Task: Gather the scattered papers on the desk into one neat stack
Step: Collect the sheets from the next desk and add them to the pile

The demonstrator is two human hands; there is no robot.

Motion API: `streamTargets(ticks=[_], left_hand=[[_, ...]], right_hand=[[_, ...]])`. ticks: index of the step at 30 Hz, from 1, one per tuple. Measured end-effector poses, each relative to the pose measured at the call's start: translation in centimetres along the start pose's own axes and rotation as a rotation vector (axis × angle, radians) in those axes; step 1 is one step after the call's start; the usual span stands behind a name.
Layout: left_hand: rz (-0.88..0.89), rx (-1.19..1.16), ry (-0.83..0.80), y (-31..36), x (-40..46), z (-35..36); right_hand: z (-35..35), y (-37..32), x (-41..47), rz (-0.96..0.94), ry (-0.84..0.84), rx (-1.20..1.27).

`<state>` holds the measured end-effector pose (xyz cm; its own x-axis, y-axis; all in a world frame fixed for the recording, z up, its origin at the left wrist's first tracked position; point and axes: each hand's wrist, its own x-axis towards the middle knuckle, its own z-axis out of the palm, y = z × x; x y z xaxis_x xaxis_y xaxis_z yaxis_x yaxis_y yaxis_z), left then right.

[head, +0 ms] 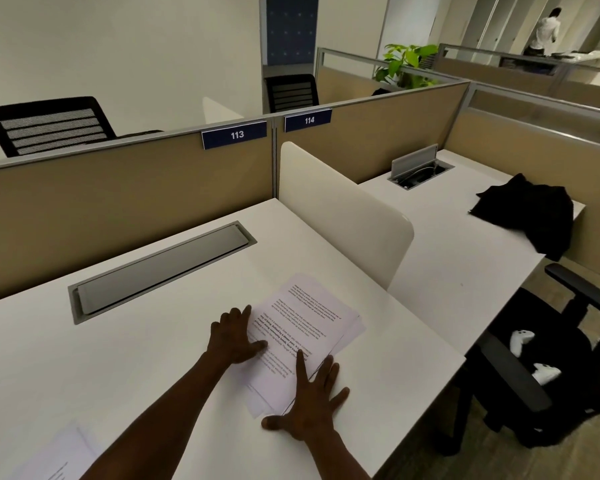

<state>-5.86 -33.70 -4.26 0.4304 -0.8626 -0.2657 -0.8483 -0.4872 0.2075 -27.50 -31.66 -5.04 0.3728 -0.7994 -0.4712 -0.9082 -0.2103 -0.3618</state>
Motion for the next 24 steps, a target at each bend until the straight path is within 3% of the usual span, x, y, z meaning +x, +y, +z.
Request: streamTargets(ticks=[5,16,19,24], left_hand=[[-0.077,-0.128,-0.028,0.4,0.7,-0.2],[-0.081,-0.826,-0.138,1.5,0.0,-2.6],[0.007,-0.854,-0.131,1.1,-0.8,-2.9],[0.163,-0.738,0.073,1.3,-5.0,-4.3]], right_hand=[[-0.1,-0.1,0.4,0.019,-0.031,-0.049],[0.4,0.2,0.7,0.027,-0.012,-0.042],[0.3,0.2,0.6,0.018,0.001,-0.034],[0.0,0.1,0.2,-0.013,-0.023,0.013]])
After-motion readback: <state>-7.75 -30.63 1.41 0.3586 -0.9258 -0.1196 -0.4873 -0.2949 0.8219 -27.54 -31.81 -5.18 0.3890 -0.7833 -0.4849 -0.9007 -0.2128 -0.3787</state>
